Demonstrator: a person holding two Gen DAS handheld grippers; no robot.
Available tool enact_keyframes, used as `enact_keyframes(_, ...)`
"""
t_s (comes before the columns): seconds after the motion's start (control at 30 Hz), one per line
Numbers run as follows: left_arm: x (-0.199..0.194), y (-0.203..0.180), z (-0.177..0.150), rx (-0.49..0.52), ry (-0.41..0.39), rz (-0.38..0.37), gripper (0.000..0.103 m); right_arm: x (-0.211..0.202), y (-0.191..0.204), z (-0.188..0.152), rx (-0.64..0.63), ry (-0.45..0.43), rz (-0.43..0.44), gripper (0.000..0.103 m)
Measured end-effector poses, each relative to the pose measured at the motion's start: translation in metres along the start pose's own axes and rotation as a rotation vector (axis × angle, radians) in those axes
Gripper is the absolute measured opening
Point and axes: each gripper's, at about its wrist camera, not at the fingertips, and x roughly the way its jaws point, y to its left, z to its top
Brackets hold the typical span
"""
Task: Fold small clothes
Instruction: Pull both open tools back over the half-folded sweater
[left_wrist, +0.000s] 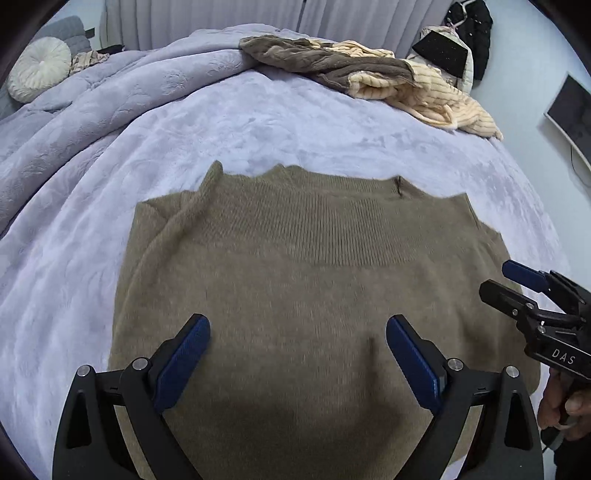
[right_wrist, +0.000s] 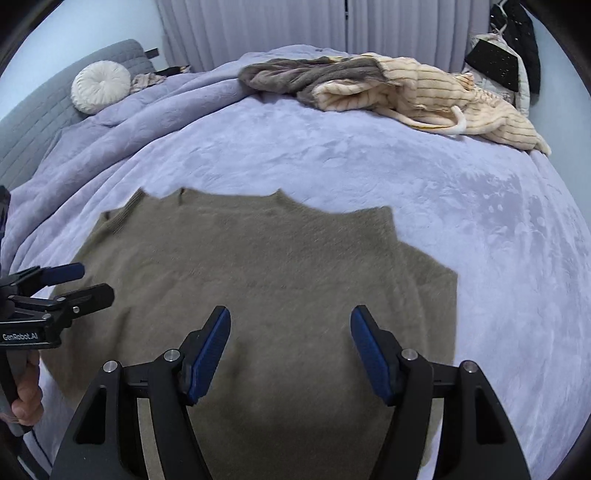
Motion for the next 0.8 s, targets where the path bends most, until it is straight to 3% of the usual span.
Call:
enact_keyframes(0.1, 0.013, 0.008, -0.022, 0.01, 0.05, 0.09, 0.097, 0.016, 0.013, -0.019, -0.07, 0.068, -0.054, 0.071)
enact_keyframes(0.13, 0.015, 0.016, -0.026, -0.001, 0.058, 0.093, 0.097, 0.02, 0.005, -0.027, -0.057, 0.084, -0.091, 0.071)
enact_keyframes(0.33, -0.023, 0.041, -0.043, -0.098, 0.022, 0.076, 0.097, -0.019, -0.046, -0.044, 0.134, 0.052, -0.065, 0.072)
enact_keyframes(0.4, -0.035, 0.033, -0.053, -0.114, 0.007, 0.024, 0.097, -0.043, -0.036, -0.05, 0.128, -0.003, -0.09, 0.074)
enact_keyframes(0.47, -0.039, 0.015, -0.065, -0.1, 0.006, -0.006, 0.097, -0.055, -0.018, -0.055, 0.115, -0.033, -0.061, 0.074)
enact_keyframes(0.57, -0.033, -0.005, -0.083, -0.056, 0.01, 0.045, 0.097, -0.055, 0.019, -0.072, 0.039, -0.019, -0.029, 0.073)
enact_keyframes(0.63, -0.025, 0.001, -0.094, -0.077, 0.041, 0.061, 0.097, -0.044, 0.032, -0.09, -0.023, 0.014, -0.062, 0.073)
enact_keyframes(0.8, -0.042, 0.019, -0.111, -0.128, 0.041, 0.045, 0.097, -0.043, -0.001, -0.114, 0.058, 0.031, -0.061, 0.076)
